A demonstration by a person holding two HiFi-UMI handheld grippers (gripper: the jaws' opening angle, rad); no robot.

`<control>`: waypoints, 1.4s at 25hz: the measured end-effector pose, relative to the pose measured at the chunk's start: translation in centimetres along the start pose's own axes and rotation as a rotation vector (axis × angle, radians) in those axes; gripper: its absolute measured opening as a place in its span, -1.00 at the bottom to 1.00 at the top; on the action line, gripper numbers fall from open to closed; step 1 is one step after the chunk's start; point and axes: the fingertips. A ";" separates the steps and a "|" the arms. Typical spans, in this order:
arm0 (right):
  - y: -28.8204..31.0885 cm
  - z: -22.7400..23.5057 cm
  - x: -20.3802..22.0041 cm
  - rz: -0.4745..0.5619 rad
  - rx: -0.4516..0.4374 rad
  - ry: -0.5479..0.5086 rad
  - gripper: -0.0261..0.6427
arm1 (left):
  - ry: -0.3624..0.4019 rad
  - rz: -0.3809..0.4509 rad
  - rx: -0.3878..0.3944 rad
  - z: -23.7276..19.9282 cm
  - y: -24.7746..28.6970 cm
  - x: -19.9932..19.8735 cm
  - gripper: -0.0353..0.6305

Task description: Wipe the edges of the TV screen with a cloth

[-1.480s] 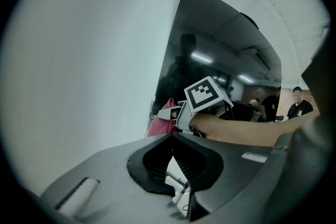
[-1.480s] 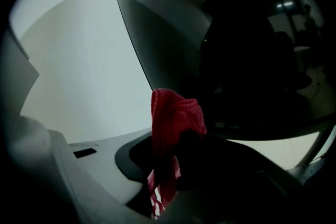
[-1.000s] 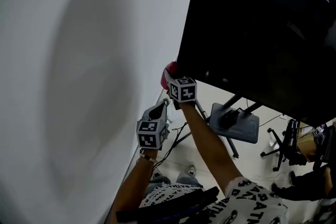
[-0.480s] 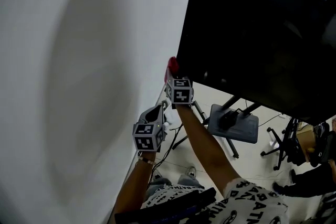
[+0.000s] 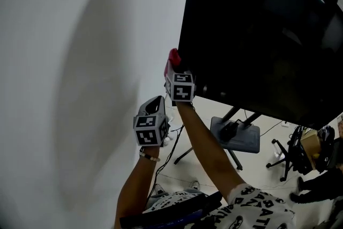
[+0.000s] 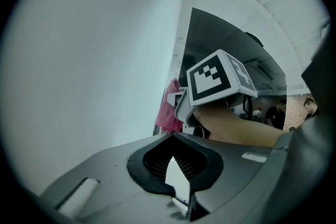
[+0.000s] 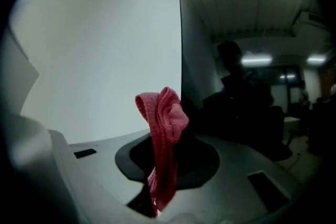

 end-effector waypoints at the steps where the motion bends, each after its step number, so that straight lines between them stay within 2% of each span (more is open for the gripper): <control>1: 0.0 0.0 -0.9 0.013 0.001 -0.003 -0.69 | 0.008 0.019 0.001 -0.1 0.4 -1.2 -0.91; 6: -0.2 -0.1 -5.6 0.066 0.008 -0.017 -0.69 | 0.039 0.097 0.014 0.1 0.8 -6.7 -0.91; 17: -1.1 -0.8 -16.9 0.192 0.027 -0.074 -0.69 | 0.081 0.218 0.021 -0.4 1.3 -13.7 -0.91; 30: -0.3 -1.8 -26.2 0.256 0.046 -0.113 -0.69 | 0.161 0.362 0.008 -0.7 0.4 -25.7 -0.91; 35: -0.6 -2.0 -30.7 0.292 0.059 -0.107 -0.69 | 0.178 0.396 0.005 -1.1 0.3 -28.0 -0.91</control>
Point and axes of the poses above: the fingertips, and each gripper's own axes: y forward along the fingers, z to its right, x out of its underside, and after that the axes turned 8 degrees about y, right-handed
